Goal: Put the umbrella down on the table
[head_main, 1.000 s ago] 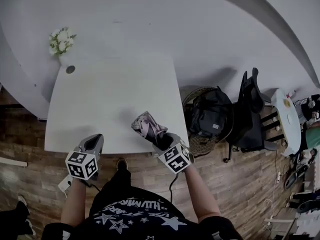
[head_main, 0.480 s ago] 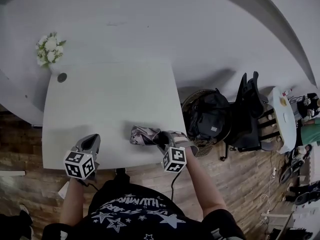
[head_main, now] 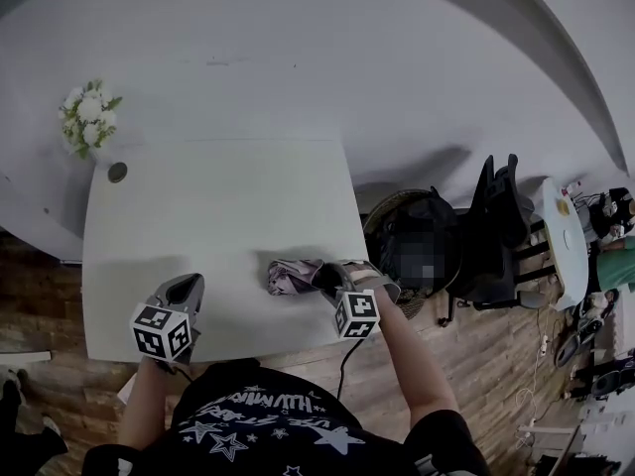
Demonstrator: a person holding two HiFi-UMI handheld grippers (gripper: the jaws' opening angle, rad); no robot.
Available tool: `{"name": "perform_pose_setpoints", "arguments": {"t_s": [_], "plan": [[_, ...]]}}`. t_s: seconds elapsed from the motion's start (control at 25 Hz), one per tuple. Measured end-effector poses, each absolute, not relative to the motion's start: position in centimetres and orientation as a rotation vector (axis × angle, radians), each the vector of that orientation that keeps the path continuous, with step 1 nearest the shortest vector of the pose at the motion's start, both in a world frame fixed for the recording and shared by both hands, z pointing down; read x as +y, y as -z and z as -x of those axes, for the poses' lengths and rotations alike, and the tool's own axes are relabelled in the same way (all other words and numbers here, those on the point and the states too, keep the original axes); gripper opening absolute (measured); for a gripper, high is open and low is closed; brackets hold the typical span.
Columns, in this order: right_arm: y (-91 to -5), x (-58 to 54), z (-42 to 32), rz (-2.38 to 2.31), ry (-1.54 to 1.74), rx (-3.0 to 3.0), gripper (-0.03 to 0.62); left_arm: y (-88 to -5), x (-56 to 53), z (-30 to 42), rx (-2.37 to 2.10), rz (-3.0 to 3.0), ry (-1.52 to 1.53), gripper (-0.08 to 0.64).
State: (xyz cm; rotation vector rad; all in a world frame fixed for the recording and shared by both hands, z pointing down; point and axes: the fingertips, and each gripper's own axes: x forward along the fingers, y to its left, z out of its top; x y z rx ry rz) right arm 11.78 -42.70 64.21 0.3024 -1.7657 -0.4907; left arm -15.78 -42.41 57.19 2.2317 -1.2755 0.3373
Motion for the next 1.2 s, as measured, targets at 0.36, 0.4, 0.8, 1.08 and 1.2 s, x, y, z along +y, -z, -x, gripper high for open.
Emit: {"name": "perform_pose_setpoints", "arguments": {"t_s": [0.36, 0.4, 0.8, 1.08, 1.2], "plan": [[-65.6, -44.8, -12.8, -0.250, 0.497, -1.740, 0.239, -58.0, -44.3, 15.1, -1.249, -2.227, -0.354, 0.003], [-65.8, -44.8, -12.9, -0.246, 0.490, -1.742, 0.239, -58.0, -44.4, 14.9, -1.244, -2.227, -0.357, 0.003], [-66.2, -45.0, -12.9, -0.276, 0.421, -1.773, 0.249, -58.6, -44.4, 14.5, -1.222, -2.236, -0.379, 0.003], [-65.7, -45.0, -12.9, -0.363, 0.416, -1.802, 0.262, -58.3, -43.7, 14.1, -1.209, -2.243, -0.381, 0.003], [-65.1, -45.1, -12.5, -0.435, 0.399, -1.845, 0.287, -57.9, -43.6, 14.0, -1.217, -2.251, -0.371, 0.003]]}}
